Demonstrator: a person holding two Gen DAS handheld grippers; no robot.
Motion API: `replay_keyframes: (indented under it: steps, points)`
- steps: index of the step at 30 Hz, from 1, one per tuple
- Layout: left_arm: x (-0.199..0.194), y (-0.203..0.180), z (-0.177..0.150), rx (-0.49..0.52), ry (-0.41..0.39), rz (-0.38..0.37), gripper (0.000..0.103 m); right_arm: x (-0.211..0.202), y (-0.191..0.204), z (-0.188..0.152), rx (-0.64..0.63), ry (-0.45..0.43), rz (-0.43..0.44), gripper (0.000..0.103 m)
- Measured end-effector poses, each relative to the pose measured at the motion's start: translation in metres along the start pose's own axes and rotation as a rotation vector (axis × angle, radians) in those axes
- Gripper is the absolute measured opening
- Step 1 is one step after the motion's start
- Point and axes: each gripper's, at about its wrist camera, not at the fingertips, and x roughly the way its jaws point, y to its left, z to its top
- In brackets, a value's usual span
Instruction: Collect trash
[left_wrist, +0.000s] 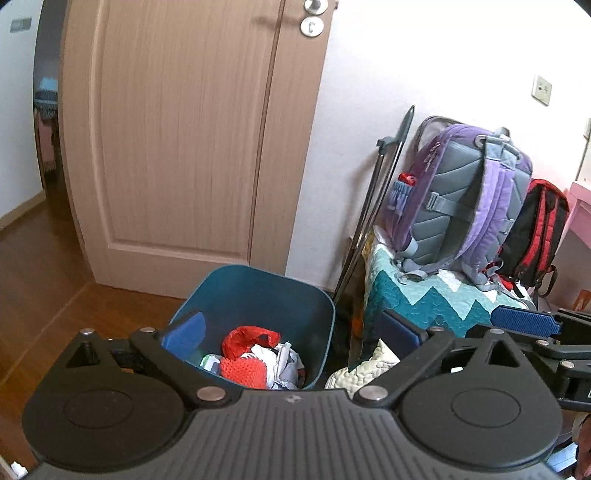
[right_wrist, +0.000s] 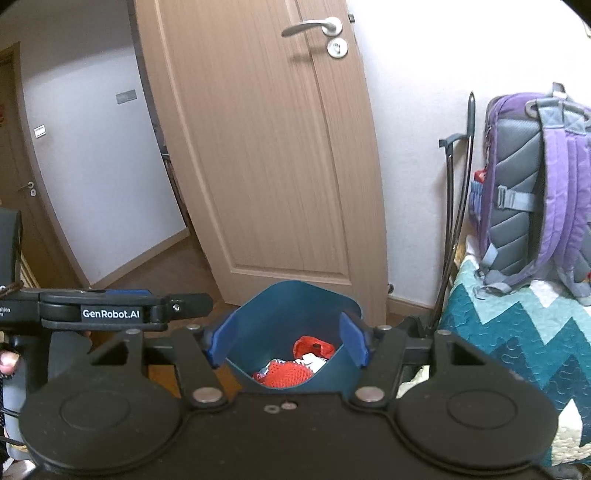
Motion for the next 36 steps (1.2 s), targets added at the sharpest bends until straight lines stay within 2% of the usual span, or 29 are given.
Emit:
replay_keyframes:
  steps: [2, 6, 17, 22, 25, 36]
  points:
    - [-0.010, -0.004, -0.002, 0.003, -0.014, 0.003, 0.101, -0.010, 0.001, -0.003, -0.002, -0.009, 0.004, 0.061]
    - [-0.029, -0.011, -0.008, 0.005, -0.034, -0.037, 0.101, -0.029, 0.004, -0.010, -0.011, -0.027, 0.000, 0.062]
    - [-0.067, -0.030, -0.033, 0.028, -0.037, -0.082, 0.101, -0.069, 0.013, -0.033, -0.001, -0.046, -0.004, 0.063]
    - [-0.074, -0.033, -0.039, 0.033, -0.030, -0.085, 0.101, -0.074, 0.012, -0.034, -0.006, -0.055, -0.008, 0.063]
    - [-0.080, -0.035, -0.040, 0.038, -0.050, -0.071, 0.101, -0.075, 0.011, -0.033, -0.004, -0.060, -0.010, 0.063]
    - [-0.093, -0.038, -0.039, 0.027, -0.086, -0.095, 0.101, -0.086, 0.012, -0.033, -0.008, -0.080, -0.006, 0.064]
